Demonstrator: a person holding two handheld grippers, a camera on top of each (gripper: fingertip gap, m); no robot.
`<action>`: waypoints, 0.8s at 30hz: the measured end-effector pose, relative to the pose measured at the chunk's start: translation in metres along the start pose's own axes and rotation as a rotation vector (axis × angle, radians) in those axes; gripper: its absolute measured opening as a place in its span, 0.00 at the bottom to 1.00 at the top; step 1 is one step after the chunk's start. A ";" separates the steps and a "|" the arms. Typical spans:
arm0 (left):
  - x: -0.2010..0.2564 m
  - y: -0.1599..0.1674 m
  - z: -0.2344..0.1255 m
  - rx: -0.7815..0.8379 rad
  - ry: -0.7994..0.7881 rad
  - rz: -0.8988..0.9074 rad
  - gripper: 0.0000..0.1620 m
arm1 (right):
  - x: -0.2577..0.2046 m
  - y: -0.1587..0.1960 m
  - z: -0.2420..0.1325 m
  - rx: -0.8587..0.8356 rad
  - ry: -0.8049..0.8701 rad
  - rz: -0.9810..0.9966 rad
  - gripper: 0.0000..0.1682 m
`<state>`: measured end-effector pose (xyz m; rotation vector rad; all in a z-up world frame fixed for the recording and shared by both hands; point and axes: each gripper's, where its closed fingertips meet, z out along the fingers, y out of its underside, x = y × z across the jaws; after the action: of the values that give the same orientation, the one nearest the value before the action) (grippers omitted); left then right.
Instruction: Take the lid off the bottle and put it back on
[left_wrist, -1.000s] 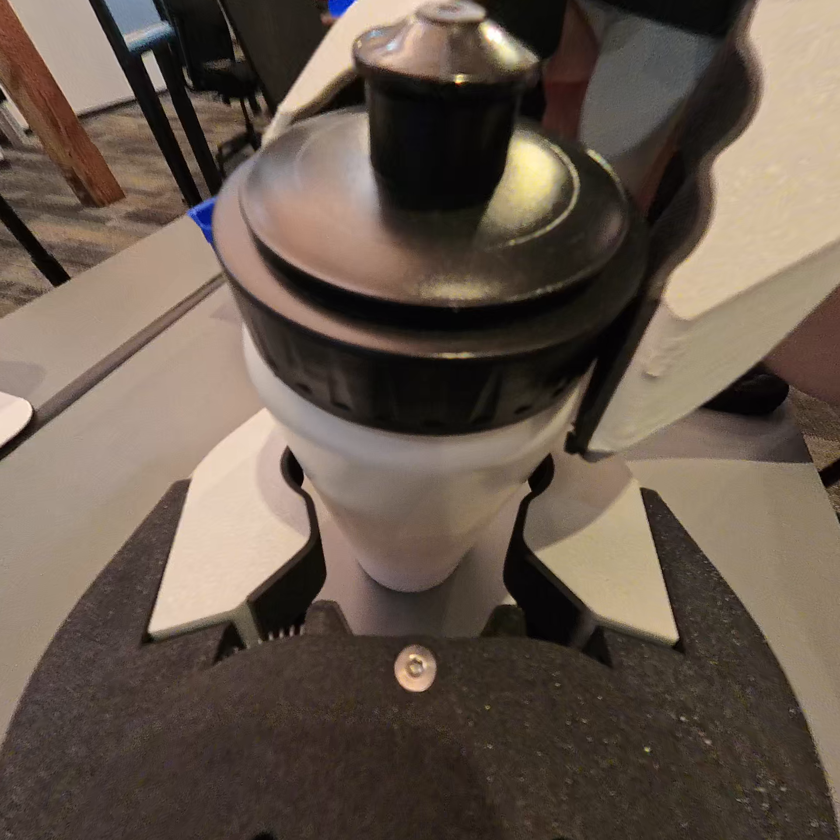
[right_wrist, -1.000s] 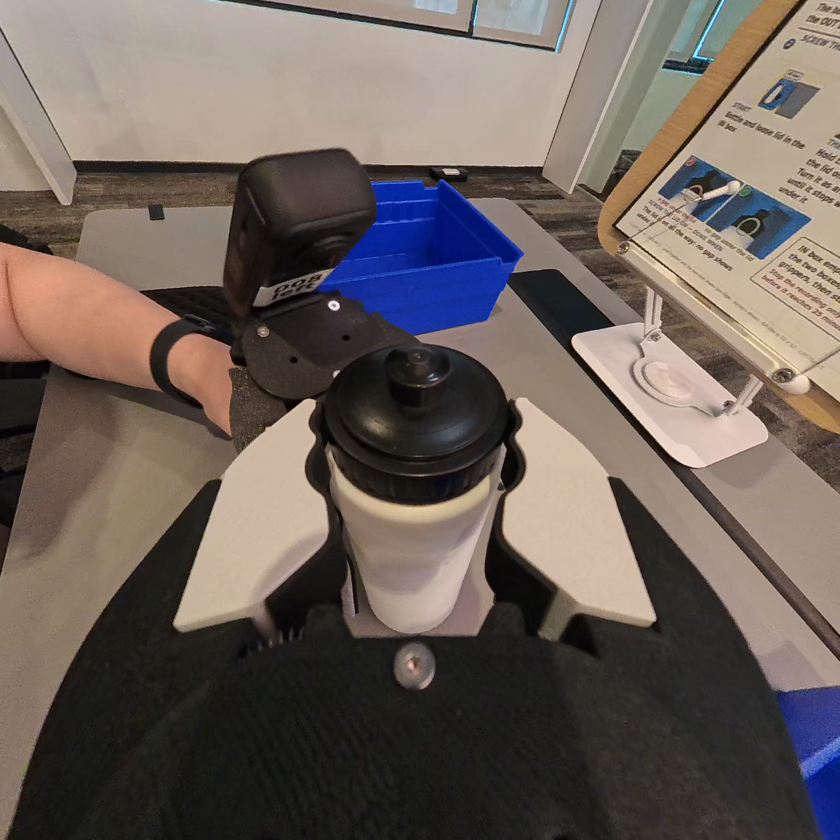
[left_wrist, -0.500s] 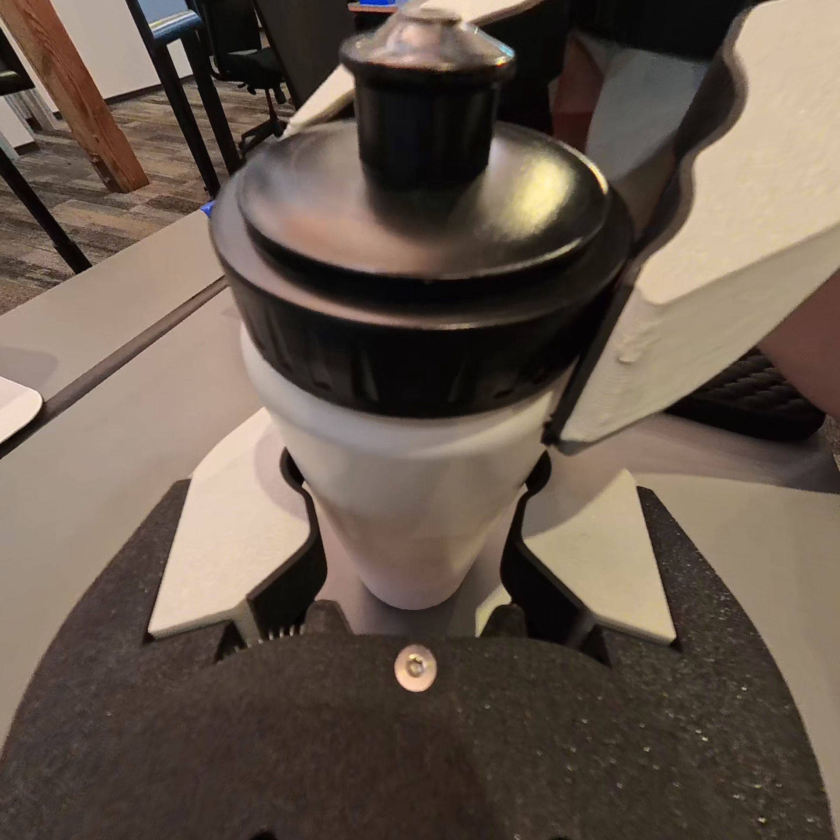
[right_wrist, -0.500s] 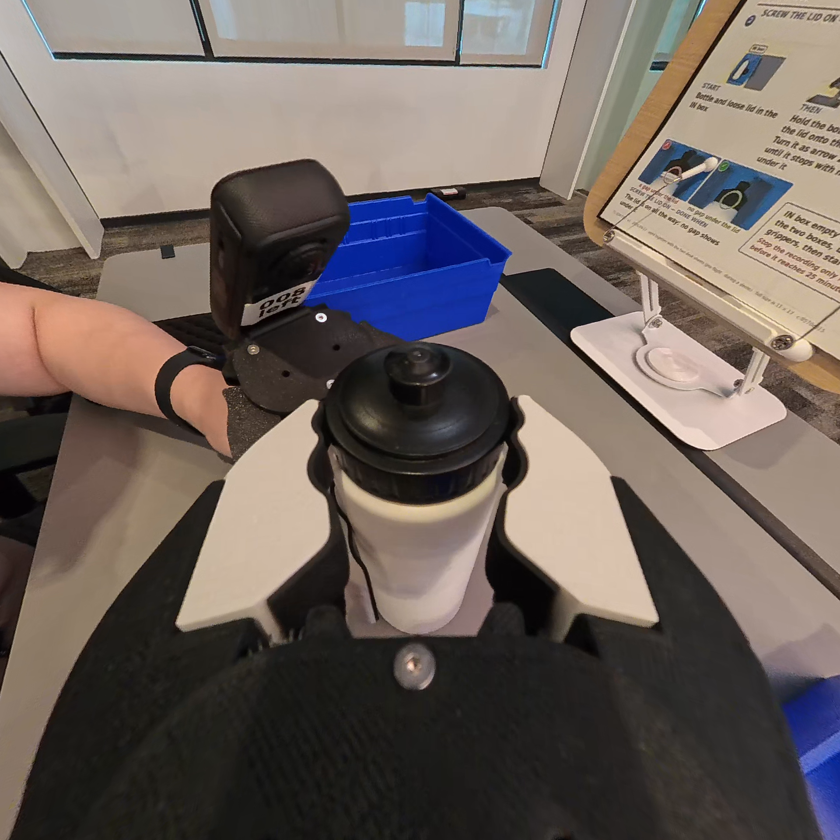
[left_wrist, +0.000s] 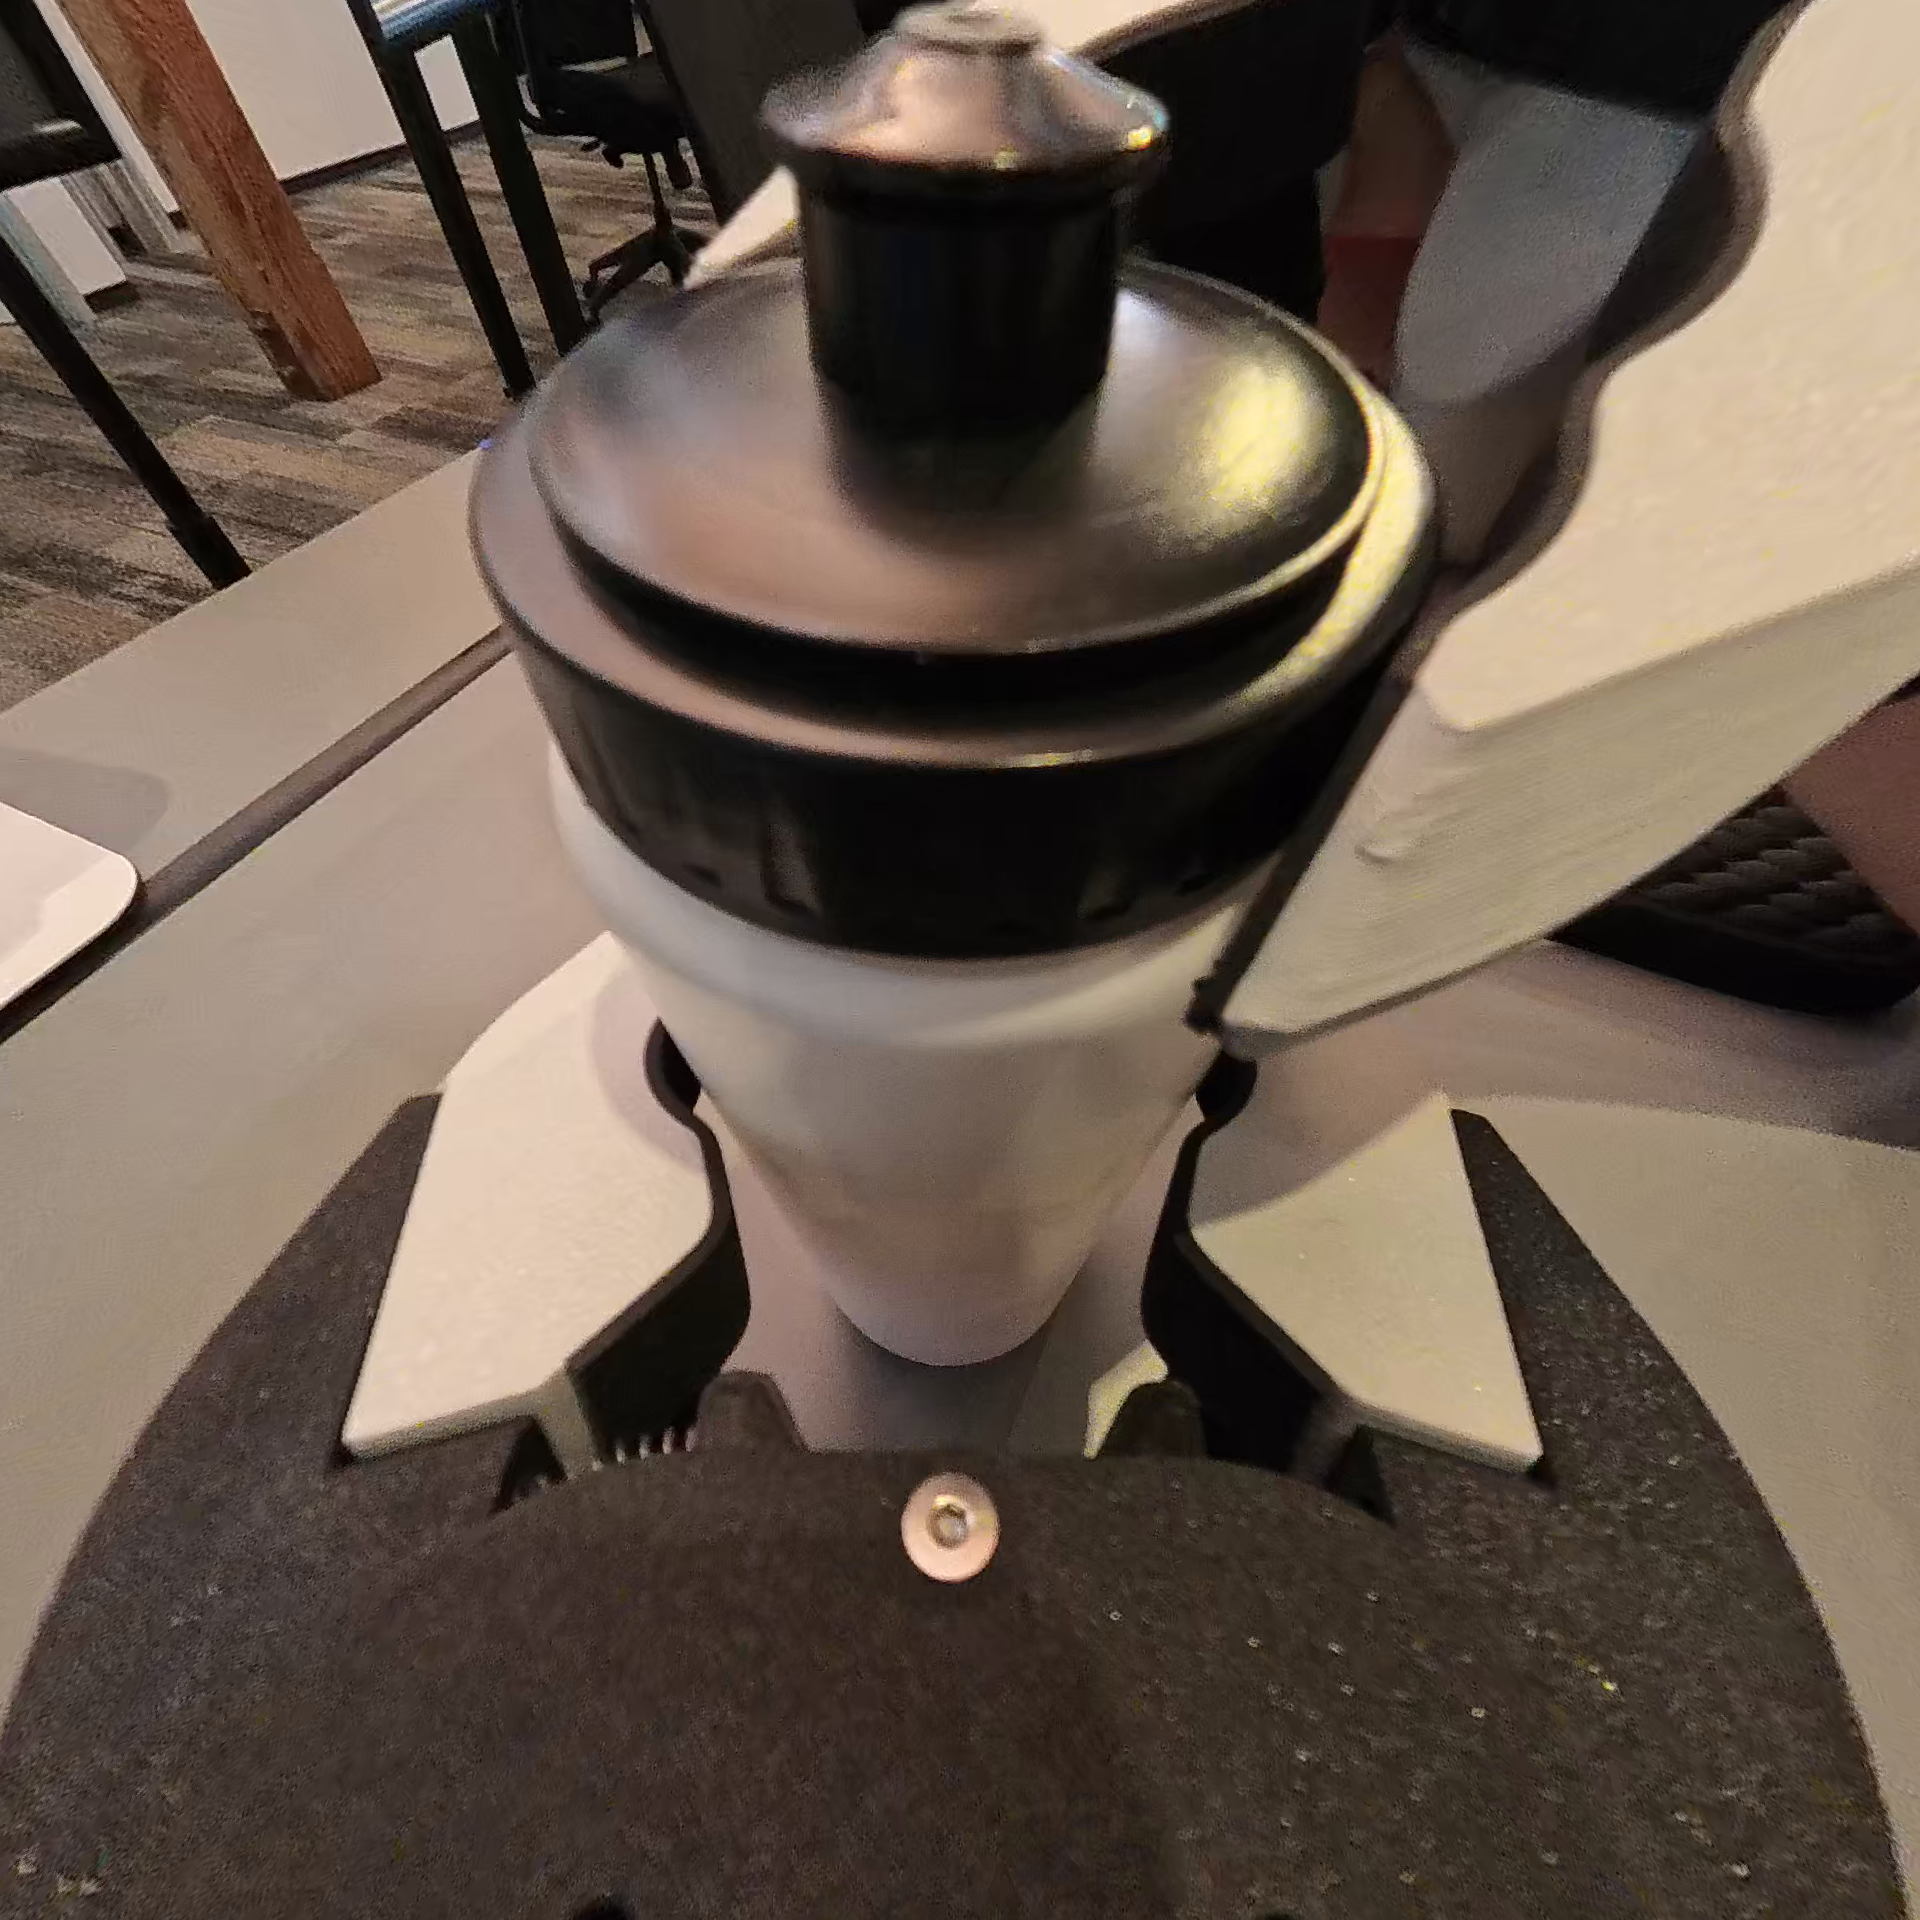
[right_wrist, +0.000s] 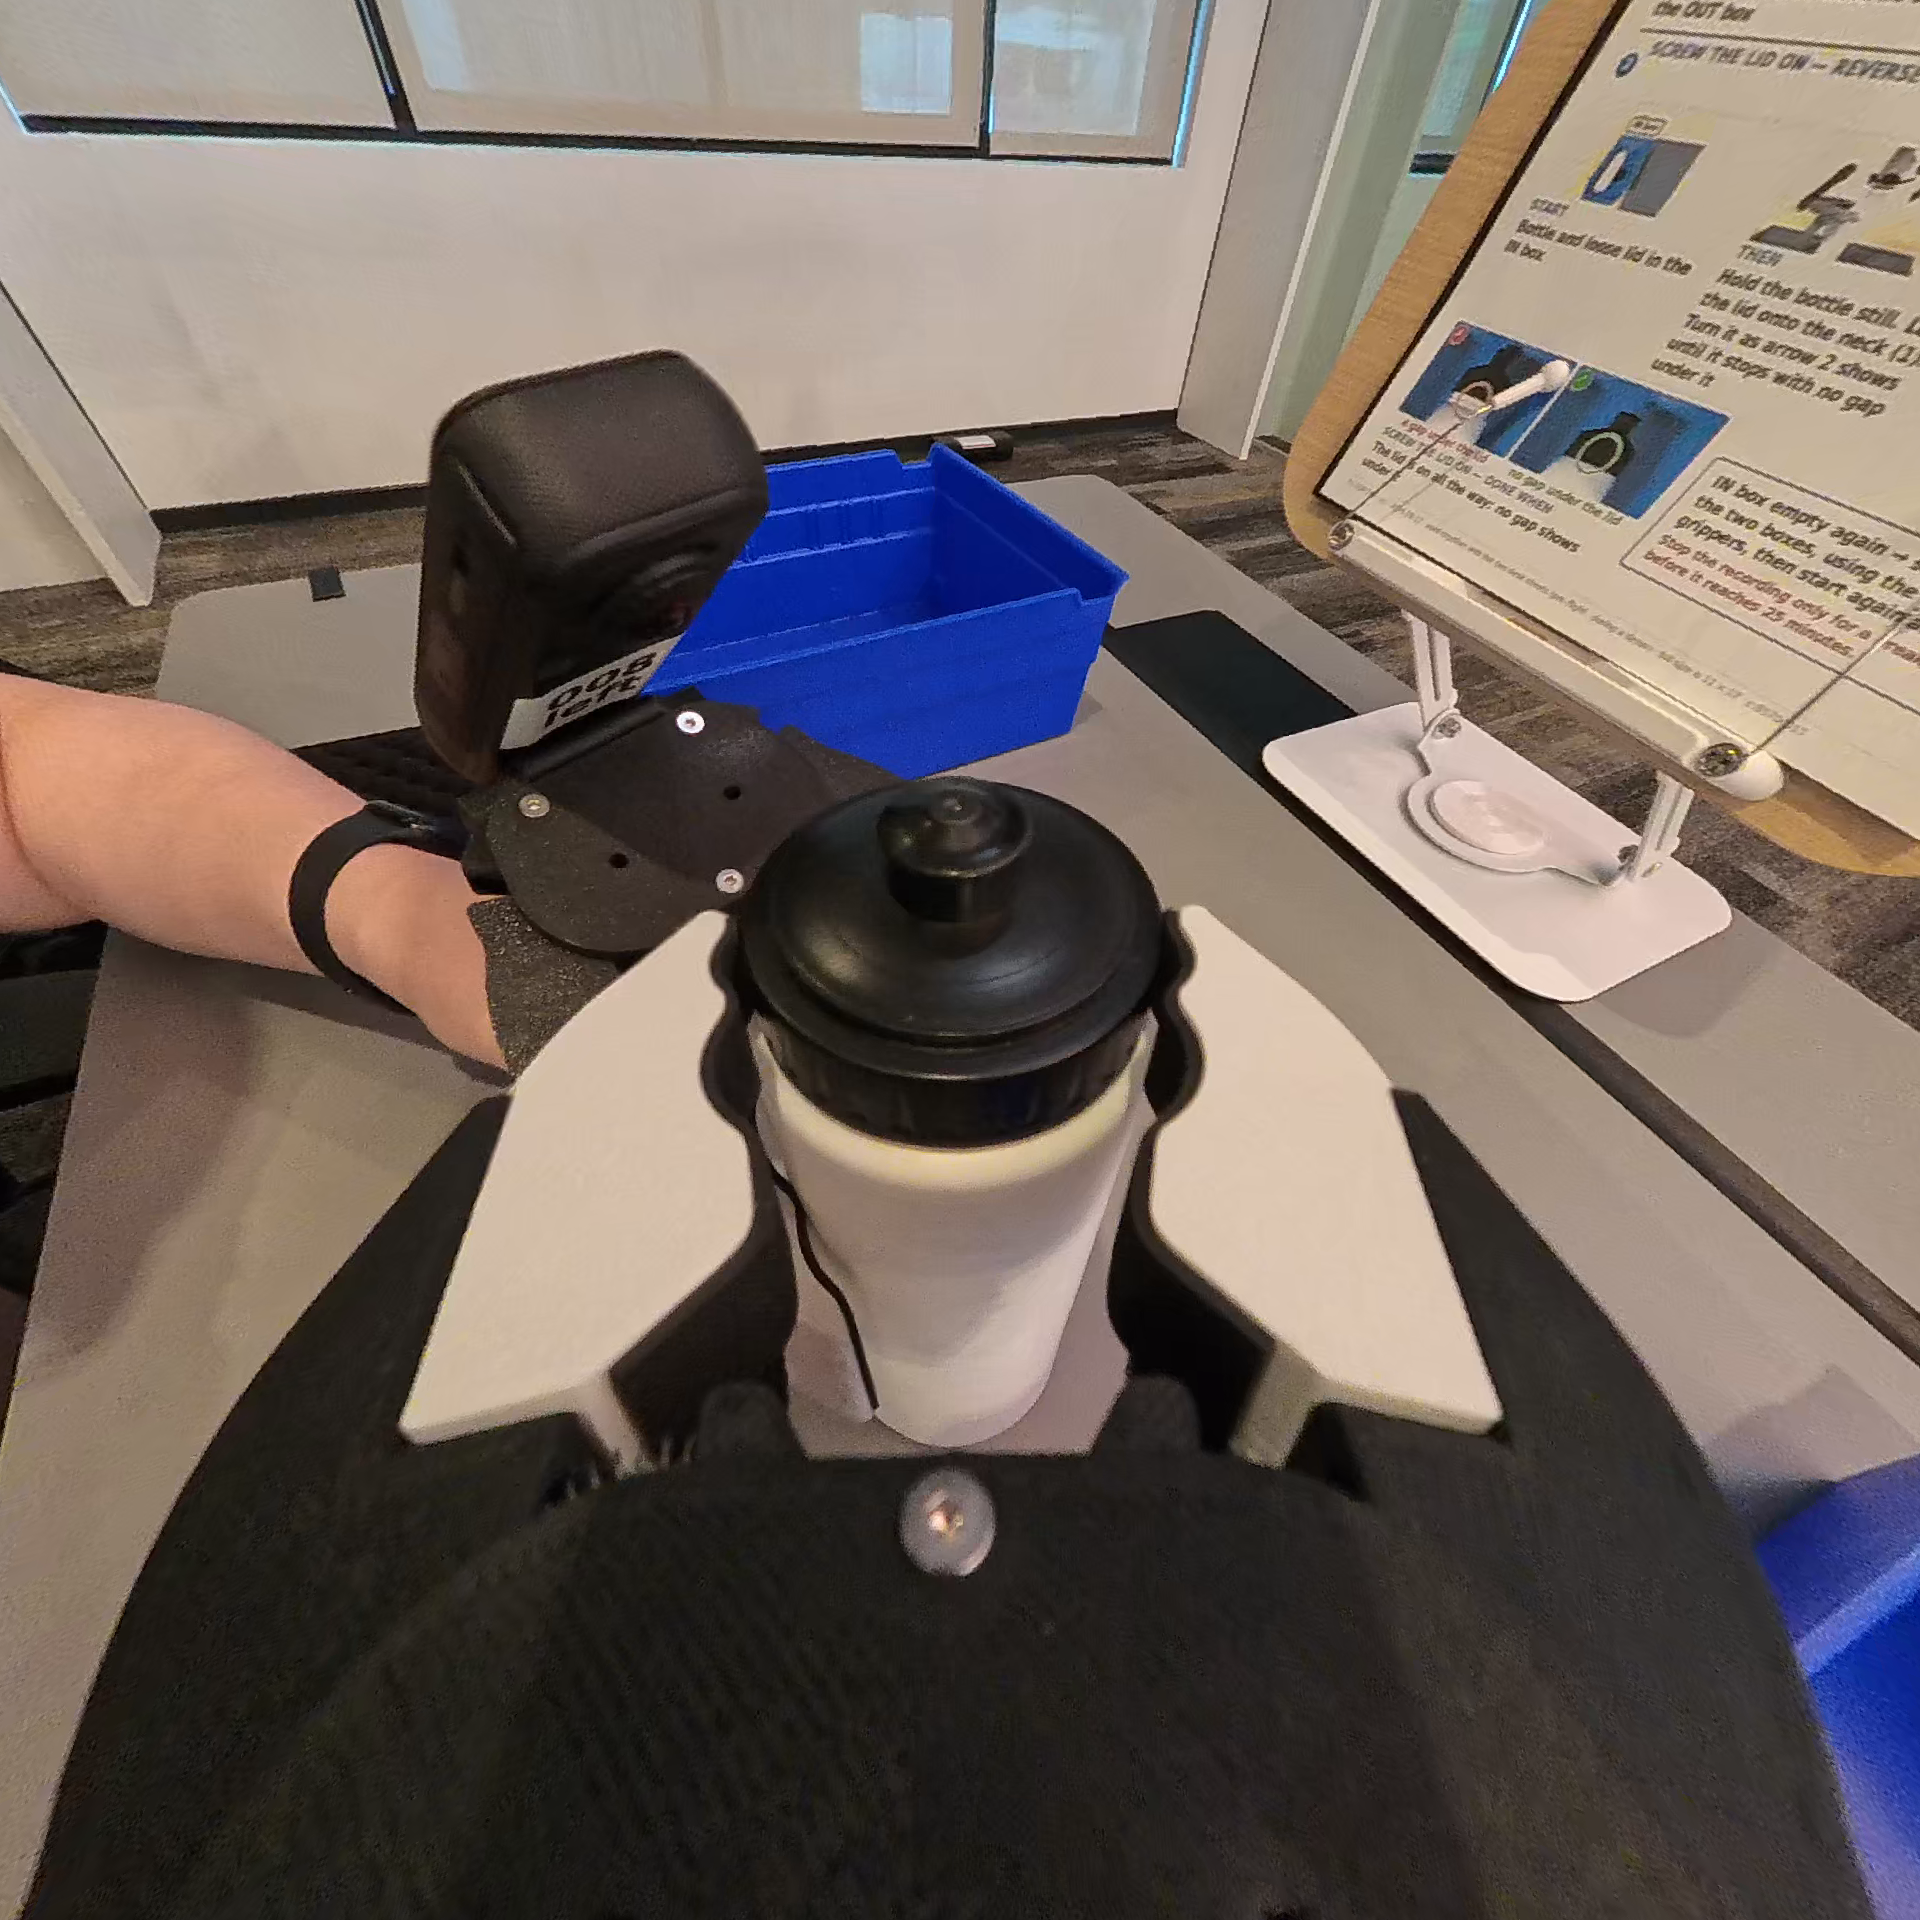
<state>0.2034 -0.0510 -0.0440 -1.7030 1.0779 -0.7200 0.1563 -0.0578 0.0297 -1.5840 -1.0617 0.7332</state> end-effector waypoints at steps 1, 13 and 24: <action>0.000 0.000 0.000 0.006 -0.002 0.000 0.59 | 0.000 0.000 0.000 -0.002 0.003 0.000 0.45; 0.004 0.031 -0.007 -0.003 0.030 -0.004 0.61 | 0.009 0.022 -0.005 0.088 0.121 0.058 0.51; -0.013 0.012 -0.043 0.167 0.009 0.001 0.65 | 0.005 0.062 0.014 0.097 0.146 0.275 0.52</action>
<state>0.1579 -0.0584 -0.0396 -1.5582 0.9959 -0.7952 0.1626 -0.0509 -0.0339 -1.6899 -0.6999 0.8260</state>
